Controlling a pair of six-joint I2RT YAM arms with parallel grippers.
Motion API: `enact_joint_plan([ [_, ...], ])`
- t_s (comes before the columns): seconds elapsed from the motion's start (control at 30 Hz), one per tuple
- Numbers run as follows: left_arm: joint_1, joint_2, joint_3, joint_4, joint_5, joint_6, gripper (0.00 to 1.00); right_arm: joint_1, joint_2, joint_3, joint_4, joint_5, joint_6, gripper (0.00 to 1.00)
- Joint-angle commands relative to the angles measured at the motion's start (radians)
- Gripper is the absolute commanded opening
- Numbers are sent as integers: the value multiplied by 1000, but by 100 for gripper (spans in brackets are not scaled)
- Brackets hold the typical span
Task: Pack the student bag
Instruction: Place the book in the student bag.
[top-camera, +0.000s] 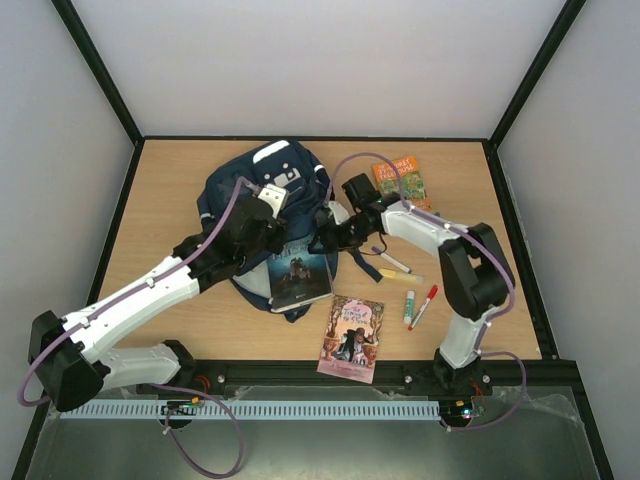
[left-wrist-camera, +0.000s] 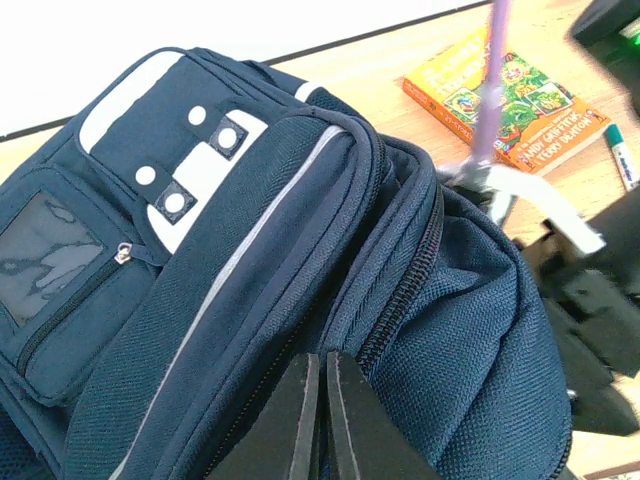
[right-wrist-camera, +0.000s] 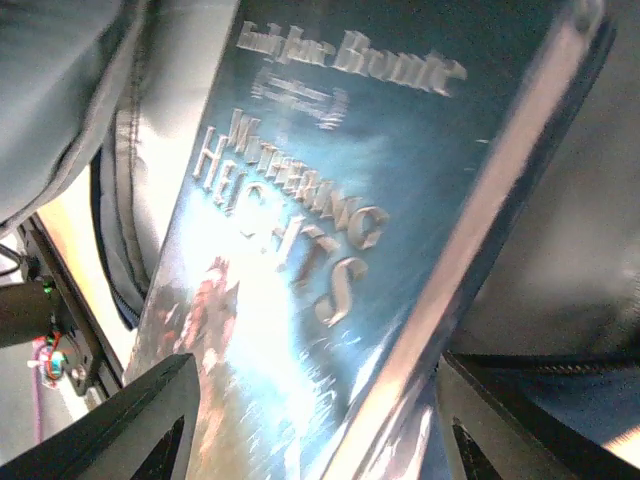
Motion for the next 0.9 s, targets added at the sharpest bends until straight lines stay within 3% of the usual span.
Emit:
enact_joint_plan([
  [0.0, 25, -43, 2, 42, -12, 1, 2, 7, -167, -29, -109, 119, -186, 66],
  [0.17, 33, -52, 6, 38, -5, 5, 3, 8, -280, -109, -163, 173, -240, 66],
  [0.3, 39, -54, 6, 35, -5, 6, 2, 8, -297, -155, -224, 55, -199, 65],
  [0.63, 41, -46, 17, 35, 12, -11, 2, 7, -191, -228, -307, -160, -112, 69],
  [0.87, 41, -62, 16, 27, 7, -20, 2, 8, -95, -265, -243, -266, -44, 68],
])
